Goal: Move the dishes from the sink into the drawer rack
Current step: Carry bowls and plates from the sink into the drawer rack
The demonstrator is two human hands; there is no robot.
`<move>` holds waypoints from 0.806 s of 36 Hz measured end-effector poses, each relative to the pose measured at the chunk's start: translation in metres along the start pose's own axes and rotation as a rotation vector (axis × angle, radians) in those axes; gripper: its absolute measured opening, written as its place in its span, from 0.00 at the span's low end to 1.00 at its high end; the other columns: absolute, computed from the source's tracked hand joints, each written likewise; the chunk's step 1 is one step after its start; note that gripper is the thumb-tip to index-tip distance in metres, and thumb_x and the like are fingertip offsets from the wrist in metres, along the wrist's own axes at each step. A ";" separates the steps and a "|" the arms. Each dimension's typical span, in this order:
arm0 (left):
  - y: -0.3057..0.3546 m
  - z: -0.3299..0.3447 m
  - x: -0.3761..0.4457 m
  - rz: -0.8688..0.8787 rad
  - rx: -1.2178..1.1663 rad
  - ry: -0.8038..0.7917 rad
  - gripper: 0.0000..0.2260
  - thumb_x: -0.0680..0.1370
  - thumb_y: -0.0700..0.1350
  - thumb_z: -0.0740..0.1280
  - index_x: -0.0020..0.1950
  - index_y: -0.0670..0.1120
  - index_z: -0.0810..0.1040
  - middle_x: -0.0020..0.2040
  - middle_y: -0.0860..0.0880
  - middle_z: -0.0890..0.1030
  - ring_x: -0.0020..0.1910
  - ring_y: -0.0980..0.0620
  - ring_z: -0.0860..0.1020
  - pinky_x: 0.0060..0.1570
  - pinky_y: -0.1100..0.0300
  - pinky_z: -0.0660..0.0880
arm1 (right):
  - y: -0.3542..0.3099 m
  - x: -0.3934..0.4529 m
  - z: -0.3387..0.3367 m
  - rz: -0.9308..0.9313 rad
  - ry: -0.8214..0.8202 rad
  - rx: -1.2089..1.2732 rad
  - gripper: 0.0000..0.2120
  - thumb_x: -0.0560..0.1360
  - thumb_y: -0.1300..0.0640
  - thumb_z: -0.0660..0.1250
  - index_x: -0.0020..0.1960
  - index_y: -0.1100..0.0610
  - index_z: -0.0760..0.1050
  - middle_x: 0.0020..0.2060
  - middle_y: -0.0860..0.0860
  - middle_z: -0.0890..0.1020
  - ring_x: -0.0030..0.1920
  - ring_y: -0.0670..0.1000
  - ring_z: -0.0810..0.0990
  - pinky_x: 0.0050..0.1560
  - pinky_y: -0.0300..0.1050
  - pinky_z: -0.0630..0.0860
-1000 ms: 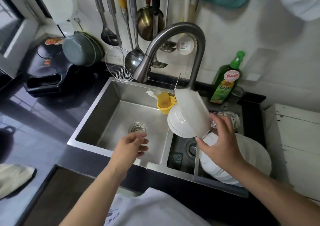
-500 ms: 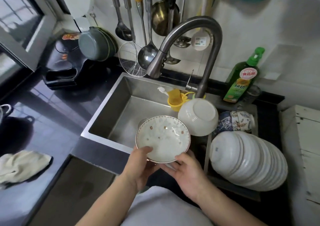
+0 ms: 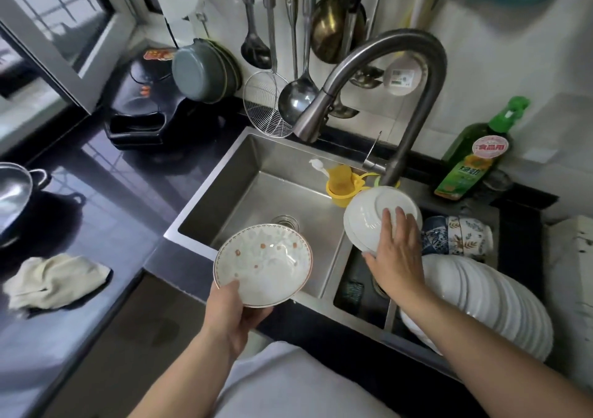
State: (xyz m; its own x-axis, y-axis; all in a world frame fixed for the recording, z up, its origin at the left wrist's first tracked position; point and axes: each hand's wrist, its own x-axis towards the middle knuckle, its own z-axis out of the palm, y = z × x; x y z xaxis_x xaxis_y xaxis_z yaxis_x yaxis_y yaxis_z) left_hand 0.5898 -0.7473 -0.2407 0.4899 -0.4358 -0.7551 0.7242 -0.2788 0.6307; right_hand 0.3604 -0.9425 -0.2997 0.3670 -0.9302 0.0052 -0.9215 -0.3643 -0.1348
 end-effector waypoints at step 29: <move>0.006 0.004 0.001 -0.056 0.004 -0.058 0.17 0.86 0.41 0.57 0.74 0.51 0.68 0.64 0.41 0.78 0.59 0.35 0.80 0.37 0.49 0.83 | 0.042 -0.016 -0.039 -0.358 0.476 -0.009 0.35 0.66 0.56 0.81 0.66 0.71 0.73 0.56 0.64 0.75 0.60 0.65 0.73 0.60 0.60 0.79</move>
State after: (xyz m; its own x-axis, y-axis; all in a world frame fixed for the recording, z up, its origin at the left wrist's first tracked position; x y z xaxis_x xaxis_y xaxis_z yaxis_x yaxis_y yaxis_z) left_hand 0.5928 -0.7525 -0.2374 0.4193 -0.4679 -0.7779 0.7481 -0.3074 0.5881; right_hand 0.3112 -0.9446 -0.2670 0.5600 -0.6662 0.4925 -0.7525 -0.6577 -0.0341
